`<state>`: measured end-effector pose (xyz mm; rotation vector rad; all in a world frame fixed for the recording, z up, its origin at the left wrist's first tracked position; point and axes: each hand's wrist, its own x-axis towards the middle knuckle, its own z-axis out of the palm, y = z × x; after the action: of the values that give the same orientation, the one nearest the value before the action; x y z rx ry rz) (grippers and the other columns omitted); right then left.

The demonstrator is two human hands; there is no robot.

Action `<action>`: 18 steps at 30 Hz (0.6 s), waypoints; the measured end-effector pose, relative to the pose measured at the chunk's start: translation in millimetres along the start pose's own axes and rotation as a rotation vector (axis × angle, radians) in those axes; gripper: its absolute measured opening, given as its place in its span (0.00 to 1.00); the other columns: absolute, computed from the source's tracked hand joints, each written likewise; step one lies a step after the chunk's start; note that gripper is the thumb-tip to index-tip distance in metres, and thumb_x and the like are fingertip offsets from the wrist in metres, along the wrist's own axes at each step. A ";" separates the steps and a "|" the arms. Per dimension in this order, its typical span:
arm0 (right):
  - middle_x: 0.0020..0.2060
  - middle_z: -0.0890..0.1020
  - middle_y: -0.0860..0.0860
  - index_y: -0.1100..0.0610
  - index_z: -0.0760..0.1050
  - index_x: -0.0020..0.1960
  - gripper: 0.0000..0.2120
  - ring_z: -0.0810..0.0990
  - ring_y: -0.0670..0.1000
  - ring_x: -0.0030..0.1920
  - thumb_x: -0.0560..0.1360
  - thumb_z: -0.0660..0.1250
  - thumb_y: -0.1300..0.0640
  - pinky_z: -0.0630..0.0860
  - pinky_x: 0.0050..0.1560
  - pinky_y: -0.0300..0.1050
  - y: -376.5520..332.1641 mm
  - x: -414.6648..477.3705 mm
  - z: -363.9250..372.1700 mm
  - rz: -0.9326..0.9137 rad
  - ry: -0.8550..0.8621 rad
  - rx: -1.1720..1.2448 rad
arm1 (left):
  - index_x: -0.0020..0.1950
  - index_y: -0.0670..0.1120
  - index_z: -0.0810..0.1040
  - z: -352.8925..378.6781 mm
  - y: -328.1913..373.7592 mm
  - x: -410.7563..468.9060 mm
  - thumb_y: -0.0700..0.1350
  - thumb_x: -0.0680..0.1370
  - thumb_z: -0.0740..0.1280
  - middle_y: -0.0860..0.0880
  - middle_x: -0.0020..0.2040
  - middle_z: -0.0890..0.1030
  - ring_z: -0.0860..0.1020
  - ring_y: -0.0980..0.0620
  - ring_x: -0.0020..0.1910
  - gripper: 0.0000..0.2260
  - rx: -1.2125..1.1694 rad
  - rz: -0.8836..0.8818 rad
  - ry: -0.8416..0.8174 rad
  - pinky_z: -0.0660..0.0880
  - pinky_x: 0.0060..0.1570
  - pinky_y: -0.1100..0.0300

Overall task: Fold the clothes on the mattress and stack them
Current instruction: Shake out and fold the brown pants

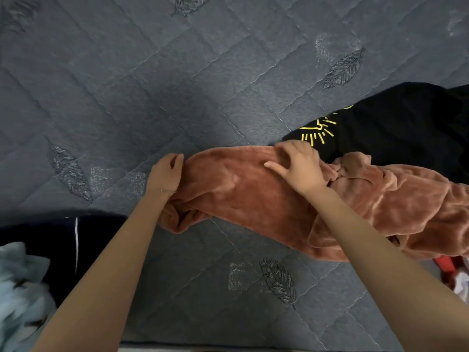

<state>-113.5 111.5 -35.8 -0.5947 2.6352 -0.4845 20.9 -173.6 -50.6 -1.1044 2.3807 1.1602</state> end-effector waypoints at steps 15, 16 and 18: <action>0.38 0.78 0.49 0.57 0.76 0.43 0.14 0.75 0.52 0.43 0.78 0.68 0.47 0.72 0.52 0.52 -113.2 22.3 31.2 -0.158 -0.187 0.254 | 0.43 0.37 0.79 -29.4 8.4 -22.3 0.46 0.82 0.61 0.45 0.37 0.76 0.73 0.52 0.39 0.15 -0.212 -0.016 -0.146 0.68 0.39 0.59; 0.32 0.73 0.47 0.56 0.73 0.38 0.15 0.72 0.49 0.37 0.78 0.68 0.49 0.71 0.46 0.50 -113.9 22.8 27.1 -0.136 -0.179 0.327 | 0.45 0.36 0.80 -35.4 9.7 -19.4 0.48 0.82 0.61 0.45 0.39 0.77 0.74 0.52 0.41 0.16 -0.232 -0.012 -0.163 0.69 0.38 0.63; 0.29 0.68 0.46 0.56 0.69 0.34 0.17 0.67 0.46 0.33 0.78 0.68 0.50 0.67 0.41 0.47 -116.5 24.9 19.8 -0.074 -0.182 0.454 | 0.44 0.40 0.81 -48.6 12.2 -12.2 0.51 0.82 0.61 0.48 0.39 0.78 0.75 0.54 0.40 0.17 -0.274 -0.020 -0.217 0.69 0.37 0.70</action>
<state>-86.8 -3.9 -12.5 -0.5578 2.2323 -0.9665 24.0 -199.5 -6.2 -1.0175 2.0877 1.5490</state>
